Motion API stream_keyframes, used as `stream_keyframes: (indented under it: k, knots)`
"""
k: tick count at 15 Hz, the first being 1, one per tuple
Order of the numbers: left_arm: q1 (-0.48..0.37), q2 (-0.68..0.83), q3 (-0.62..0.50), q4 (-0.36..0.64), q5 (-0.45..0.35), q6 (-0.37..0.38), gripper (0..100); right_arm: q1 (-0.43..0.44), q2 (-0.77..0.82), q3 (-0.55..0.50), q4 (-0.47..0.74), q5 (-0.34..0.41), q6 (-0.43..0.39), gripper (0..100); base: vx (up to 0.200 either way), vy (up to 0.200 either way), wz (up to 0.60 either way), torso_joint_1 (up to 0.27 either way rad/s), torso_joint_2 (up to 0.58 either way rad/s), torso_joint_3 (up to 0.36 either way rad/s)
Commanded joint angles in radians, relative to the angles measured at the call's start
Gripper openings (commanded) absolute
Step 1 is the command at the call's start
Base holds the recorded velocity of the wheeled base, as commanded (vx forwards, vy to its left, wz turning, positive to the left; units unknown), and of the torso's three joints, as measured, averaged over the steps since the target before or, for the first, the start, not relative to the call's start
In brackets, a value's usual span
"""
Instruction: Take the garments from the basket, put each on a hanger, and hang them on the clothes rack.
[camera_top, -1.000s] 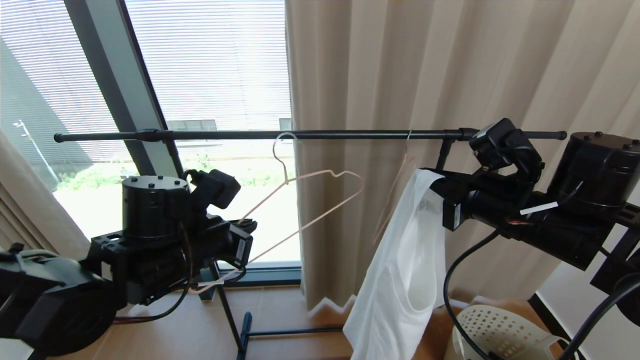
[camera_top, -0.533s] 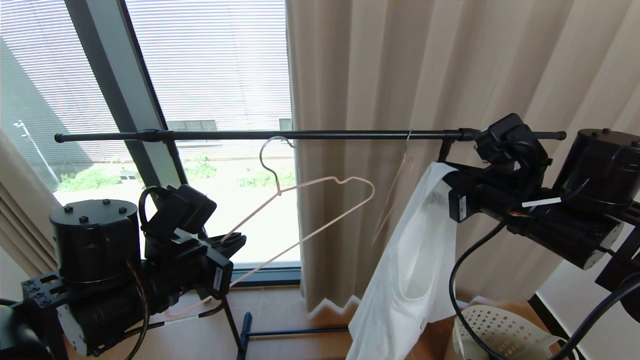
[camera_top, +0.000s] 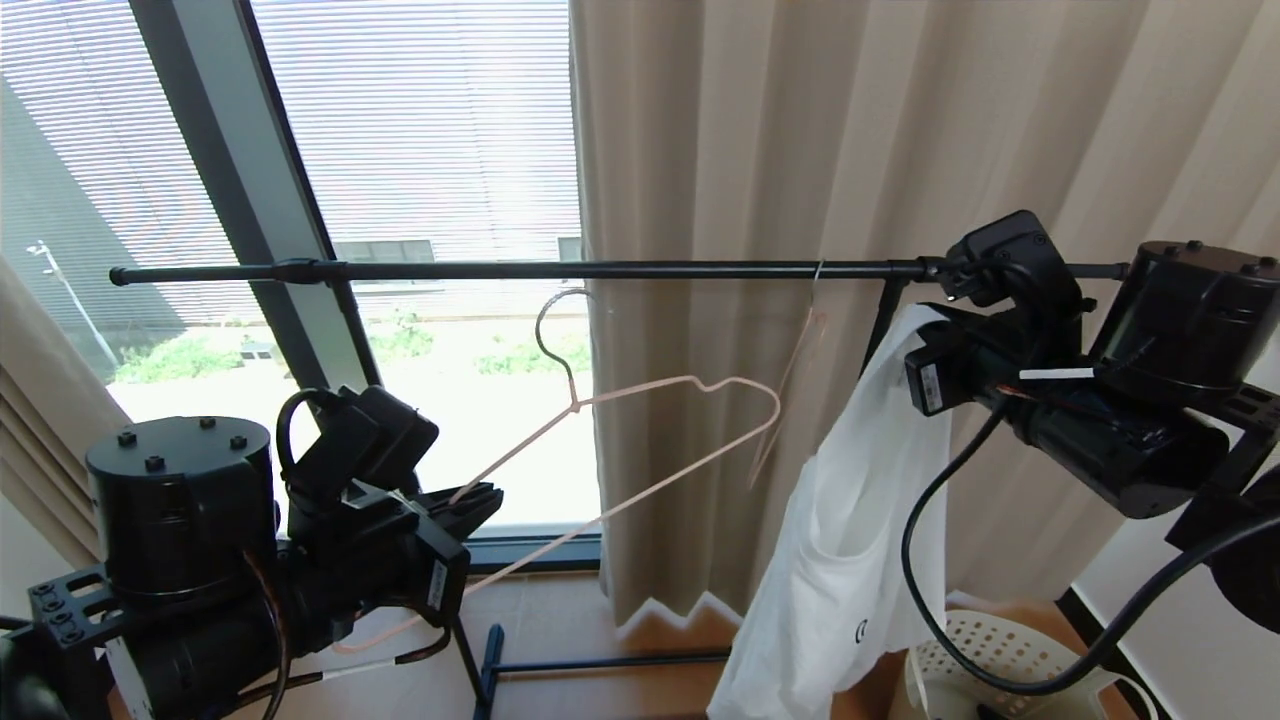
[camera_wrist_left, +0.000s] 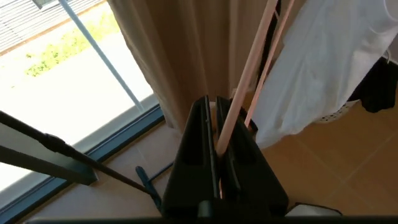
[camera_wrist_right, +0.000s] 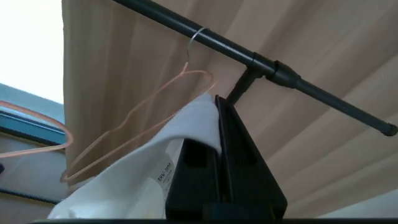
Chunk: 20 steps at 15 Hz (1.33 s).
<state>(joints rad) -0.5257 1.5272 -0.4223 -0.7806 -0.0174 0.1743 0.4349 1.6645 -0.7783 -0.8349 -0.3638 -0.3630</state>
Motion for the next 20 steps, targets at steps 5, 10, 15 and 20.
stream_keyframes:
  k: [5,10,15,20]
  knots:
    - [-0.051,0.002,0.033,-0.057,-0.006,-0.004,0,-0.001,0.120,-0.078,-0.003,-0.133,-0.005,0,0.000,0.000,0.00,0.000,0.00,0.000]
    - [-0.096,0.007,0.051,-0.058,-0.029,-0.006,0,-0.001,0.129,-0.082,-0.003,-0.135,-0.004,0,0.000,0.000,0.00,0.000,0.00,0.000]
    - [-0.108,0.039,0.042,-0.060,-0.027,-0.032,0,0.035,0.136,-0.067,-0.004,-0.135,-0.001,0,0.000,0.000,0.00,0.000,0.00,0.000]
    - [-0.106,0.087,0.047,-0.137,-0.019,-0.048,0,0.111,0.136,-0.053,-0.004,-0.167,0.001,0,0.000,0.000,0.00,0.000,0.00,0.000]
